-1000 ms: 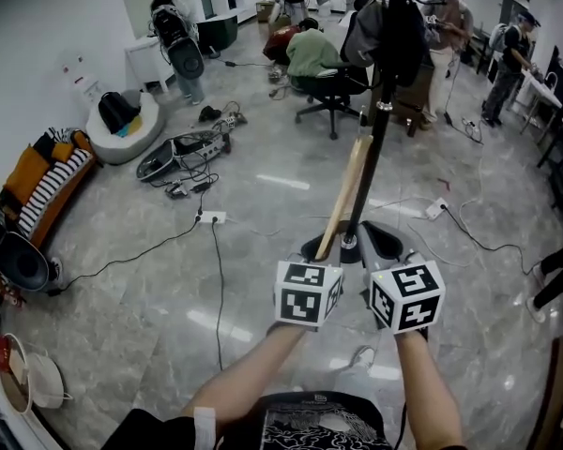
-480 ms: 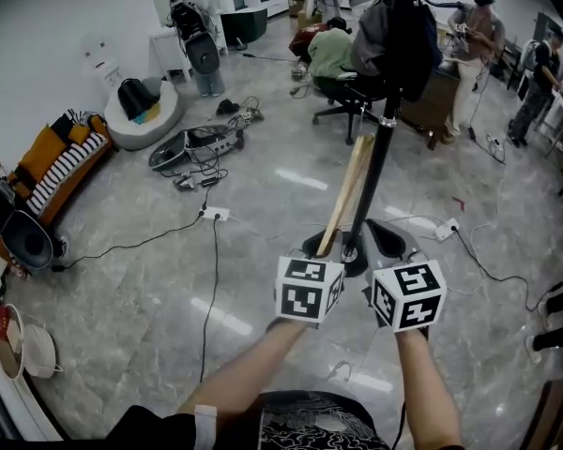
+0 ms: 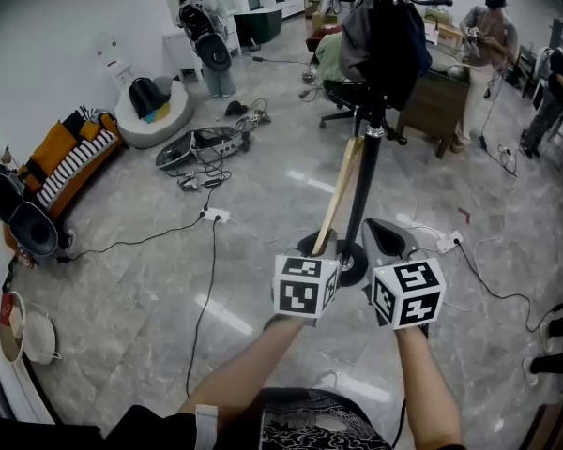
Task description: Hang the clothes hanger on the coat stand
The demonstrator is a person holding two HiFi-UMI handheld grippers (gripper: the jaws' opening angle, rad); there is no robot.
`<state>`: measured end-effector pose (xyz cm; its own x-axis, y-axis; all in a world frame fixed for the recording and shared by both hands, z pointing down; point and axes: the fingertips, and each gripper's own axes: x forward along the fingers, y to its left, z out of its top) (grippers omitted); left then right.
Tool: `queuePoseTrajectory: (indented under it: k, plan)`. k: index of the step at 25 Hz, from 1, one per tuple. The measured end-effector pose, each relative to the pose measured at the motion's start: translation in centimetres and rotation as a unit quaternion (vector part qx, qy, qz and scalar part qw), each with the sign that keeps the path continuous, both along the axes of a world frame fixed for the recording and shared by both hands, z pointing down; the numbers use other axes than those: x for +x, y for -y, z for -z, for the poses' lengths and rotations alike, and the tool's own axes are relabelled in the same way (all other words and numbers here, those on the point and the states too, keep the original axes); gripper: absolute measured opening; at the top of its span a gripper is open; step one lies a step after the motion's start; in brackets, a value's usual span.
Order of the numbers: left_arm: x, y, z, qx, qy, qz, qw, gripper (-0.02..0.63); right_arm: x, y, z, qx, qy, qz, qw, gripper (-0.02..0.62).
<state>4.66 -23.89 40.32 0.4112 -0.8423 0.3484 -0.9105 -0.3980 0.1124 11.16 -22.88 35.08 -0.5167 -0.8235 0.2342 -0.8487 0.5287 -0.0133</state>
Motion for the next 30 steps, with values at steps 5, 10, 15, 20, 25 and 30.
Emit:
queuePoseTrajectory:
  k: [5, 10, 15, 20, 25, 30]
  plan:
    - [0.8, 0.6, -0.7, -0.007, 0.007, 0.021, 0.9997, 0.026, 1.2, 1.0, -0.2, -0.001, 0.006, 0.018, 1.0, 0.0]
    - [1.1, 1.7, -1.6, -0.012, 0.01, 0.039, 0.9991, 0.026, 1.4, 2.1, -0.7, -0.001, 0.006, 0.037, 0.999, 0.0]
    - [1.0, 2.9, -1.9, -0.012, 0.014, 0.045, 0.9988, 0.026, 1.2, 3.2, -1.0, -0.002, 0.006, 0.046, 0.999, 0.0]
    - [0.8, 4.7, -2.6, -0.017, 0.011, 0.042, 0.9989, 0.026, 0.7, 4.9, -1.4, -0.003, 0.003, 0.046, 0.999, 0.0]
    - [0.4, 7.7, -3.0, -0.02, 0.007, 0.029, 0.9993, 0.026, -0.1, 7.6, -1.6, -0.004, -0.002, 0.036, 0.999, 0.0]
    - [0.3, 11.1, -3.6, -0.026, 0.001, 0.013, 0.9996, 0.026, -0.5, 10.8, -1.9, -0.006, -0.006, 0.021, 1.0, 0.0]
